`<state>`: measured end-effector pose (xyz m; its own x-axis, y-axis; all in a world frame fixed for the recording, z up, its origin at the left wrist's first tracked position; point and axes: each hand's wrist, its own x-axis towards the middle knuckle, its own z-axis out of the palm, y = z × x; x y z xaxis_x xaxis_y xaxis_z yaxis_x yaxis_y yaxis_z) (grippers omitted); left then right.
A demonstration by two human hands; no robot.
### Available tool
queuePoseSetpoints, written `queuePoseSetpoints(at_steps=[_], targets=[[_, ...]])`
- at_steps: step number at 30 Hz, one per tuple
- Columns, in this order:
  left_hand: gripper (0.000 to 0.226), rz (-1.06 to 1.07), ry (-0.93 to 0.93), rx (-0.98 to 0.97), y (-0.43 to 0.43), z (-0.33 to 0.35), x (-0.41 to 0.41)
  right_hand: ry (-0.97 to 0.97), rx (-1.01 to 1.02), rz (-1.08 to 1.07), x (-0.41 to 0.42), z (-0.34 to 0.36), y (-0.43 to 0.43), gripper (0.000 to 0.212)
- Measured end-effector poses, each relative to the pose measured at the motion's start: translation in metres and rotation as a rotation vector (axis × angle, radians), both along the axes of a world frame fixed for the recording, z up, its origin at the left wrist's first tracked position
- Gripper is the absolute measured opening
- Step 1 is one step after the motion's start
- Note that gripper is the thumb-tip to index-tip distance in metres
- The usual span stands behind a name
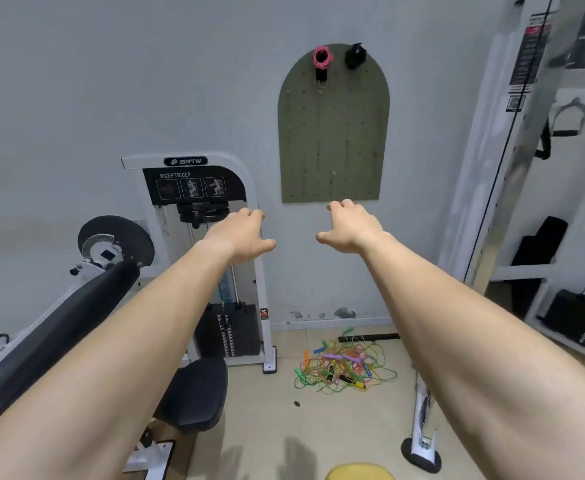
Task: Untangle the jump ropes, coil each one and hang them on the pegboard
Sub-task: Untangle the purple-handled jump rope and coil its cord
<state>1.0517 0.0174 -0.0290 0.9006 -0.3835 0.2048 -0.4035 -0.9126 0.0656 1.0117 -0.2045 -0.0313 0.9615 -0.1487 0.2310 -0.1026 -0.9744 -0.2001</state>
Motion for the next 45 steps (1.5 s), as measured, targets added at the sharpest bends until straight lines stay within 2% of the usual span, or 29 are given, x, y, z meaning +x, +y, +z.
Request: queuePoseSetpoints(at_steps=[7,14,19,26,35,40,45], targets=[[0.073,-0.037,0.036,0.033,-0.026,-0.048,0.203,0.046,-0.023,-0.026,0.191,-0.051,-0.027,0.063],[0.078,-0.072,0.145,0.046,-0.09,-0.086,0.408,0.159,-0.022,-0.088,0.37,-0.093,-0.099,0.061],[0.075,-0.115,0.206,0.043,-0.139,-0.104,0.528,0.195,0.015,-0.133,0.486,-0.1,-0.147,0.062],[0.07,-0.163,0.238,0.053,-0.218,-0.142,0.68,0.226,-0.042,-0.183,0.634,-0.126,-0.205,0.065],[0.069,-0.217,0.31,0.087,-0.304,-0.162,0.807,0.301,0.009,-0.237,0.756,-0.139,-0.278,0.065],[0.07,-0.204,0.327,0.042,-0.342,-0.168,0.846,0.296,0.007,-0.22,0.801,-0.145,-0.323,0.061],[0.066,-0.09,0.341,-0.004,-0.38,-0.196,0.862,0.326,0.024,-0.123,0.838,-0.176,-0.367,0.063]])
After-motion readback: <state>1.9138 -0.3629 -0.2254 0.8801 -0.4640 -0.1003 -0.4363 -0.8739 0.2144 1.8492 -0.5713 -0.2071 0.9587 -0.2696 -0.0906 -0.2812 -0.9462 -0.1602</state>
